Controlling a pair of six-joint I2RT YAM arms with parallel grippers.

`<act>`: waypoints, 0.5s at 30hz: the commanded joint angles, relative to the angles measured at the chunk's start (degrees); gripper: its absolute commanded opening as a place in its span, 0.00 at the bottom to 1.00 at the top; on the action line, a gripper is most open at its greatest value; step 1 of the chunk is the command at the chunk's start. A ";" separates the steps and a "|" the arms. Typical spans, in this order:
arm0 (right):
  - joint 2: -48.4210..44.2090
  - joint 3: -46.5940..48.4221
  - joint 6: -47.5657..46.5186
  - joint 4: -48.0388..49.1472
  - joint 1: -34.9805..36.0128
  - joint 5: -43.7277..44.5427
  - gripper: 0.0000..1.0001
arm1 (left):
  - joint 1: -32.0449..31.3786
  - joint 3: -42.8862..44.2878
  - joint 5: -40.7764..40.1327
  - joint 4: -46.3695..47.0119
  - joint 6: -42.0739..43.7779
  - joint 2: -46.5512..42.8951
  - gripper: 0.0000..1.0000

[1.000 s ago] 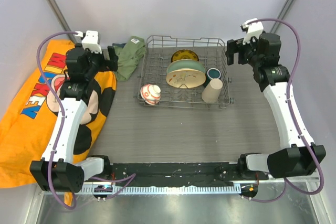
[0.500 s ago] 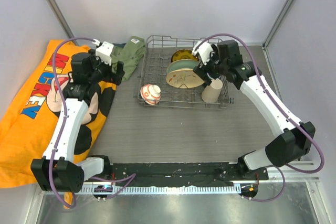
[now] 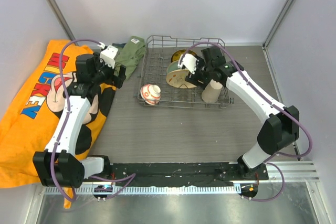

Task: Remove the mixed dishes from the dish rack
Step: Pick up the plate from the dish rack.

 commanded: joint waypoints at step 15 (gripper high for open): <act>4.75 2.73 -6.89 7.72 3.07 7.27 0.69 | -0.25 -0.46 -1.74 4.09 2.03 1.10 1.00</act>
